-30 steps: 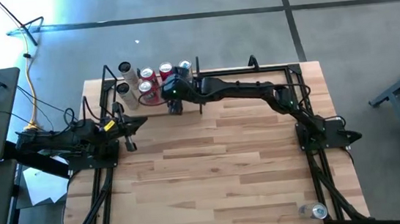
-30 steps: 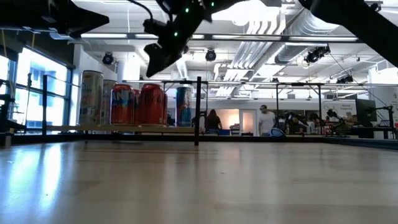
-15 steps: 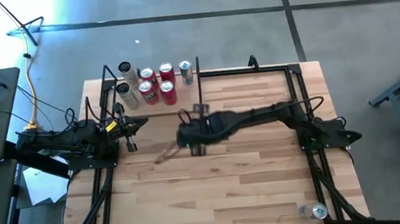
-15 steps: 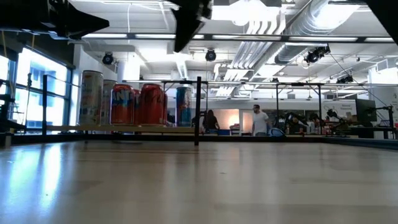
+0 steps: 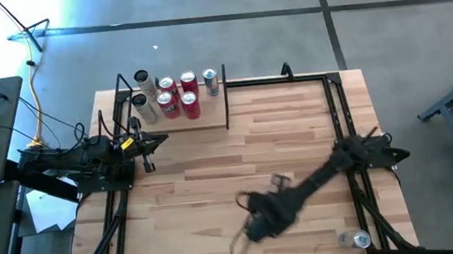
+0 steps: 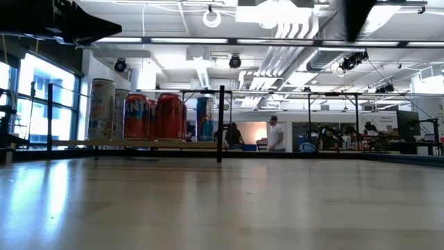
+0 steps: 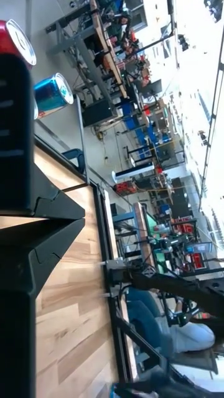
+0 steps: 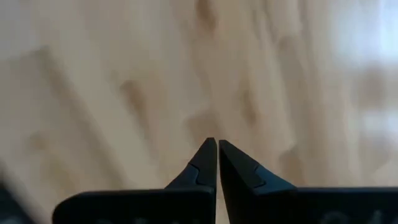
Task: Place canned beverage on shelf
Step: Put the blue soda can aligned with the other blue soda can on the shelf
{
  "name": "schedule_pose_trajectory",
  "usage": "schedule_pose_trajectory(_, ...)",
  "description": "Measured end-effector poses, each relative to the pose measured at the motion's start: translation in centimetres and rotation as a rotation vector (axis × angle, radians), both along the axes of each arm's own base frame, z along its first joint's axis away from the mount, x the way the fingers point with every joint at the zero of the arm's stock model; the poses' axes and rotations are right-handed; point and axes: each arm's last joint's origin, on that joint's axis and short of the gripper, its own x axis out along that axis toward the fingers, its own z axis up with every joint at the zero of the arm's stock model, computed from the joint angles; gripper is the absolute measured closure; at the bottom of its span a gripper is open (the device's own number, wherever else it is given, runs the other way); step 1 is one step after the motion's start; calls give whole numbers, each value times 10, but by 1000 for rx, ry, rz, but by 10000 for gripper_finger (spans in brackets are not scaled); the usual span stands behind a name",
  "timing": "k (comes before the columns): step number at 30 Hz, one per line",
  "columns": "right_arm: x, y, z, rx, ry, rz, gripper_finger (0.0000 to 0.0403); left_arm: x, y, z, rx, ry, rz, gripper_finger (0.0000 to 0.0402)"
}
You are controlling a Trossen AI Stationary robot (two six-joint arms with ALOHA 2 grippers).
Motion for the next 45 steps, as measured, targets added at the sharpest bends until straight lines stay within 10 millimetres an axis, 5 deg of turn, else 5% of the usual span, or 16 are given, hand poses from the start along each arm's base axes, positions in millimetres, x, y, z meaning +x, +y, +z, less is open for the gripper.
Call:
schedule_pose_trajectory(6,-61,29,27,67,-89,-244,403,0,0,0,-1,5,0,401)
schedule_pose_trajectory(17,-160,33,52,318,5,-749,403,0,0,-1,0,6,0,401)
schedule_pose_trajectory(24,-186,46,36,377,130,-918,386,0,0,-1,0,7,0,401)
schedule_pose_trajectory(33,-220,69,28,362,236,-1006,281,0,0,-1,-36,-2,-4,401)
schedule_pose_trajectory(45,-220,72,26,376,197,-1011,247,0,0,-3,-24,22,-2,401)
